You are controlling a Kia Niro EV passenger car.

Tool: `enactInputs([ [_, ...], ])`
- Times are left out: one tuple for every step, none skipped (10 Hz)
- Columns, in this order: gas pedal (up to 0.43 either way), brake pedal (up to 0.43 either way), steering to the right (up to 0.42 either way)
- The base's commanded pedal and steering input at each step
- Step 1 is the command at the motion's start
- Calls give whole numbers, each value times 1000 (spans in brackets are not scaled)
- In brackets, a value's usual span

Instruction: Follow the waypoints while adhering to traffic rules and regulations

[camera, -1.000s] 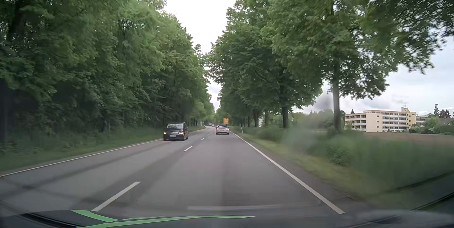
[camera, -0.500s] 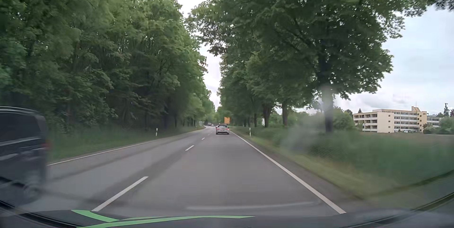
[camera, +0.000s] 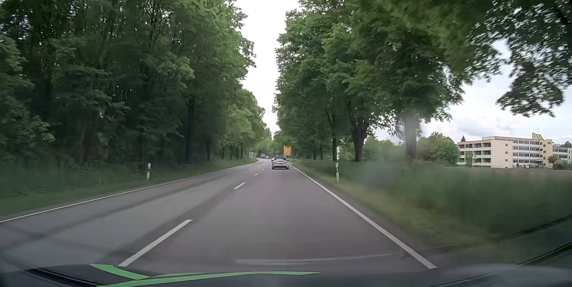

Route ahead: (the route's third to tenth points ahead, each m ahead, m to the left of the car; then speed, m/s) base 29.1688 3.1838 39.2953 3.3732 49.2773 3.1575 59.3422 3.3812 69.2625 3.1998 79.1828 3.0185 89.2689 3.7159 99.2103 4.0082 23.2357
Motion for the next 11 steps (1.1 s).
enactInputs([
  [0,55,0],
  [0,55,0],
  [0,61,0],
  [0,55,0],
  [0,55,0],
  [0,61,1],
  [0,55,0],
  [0,55,1],
  [0,49,0],
  [0,49,1],
  [0,43,0],
])
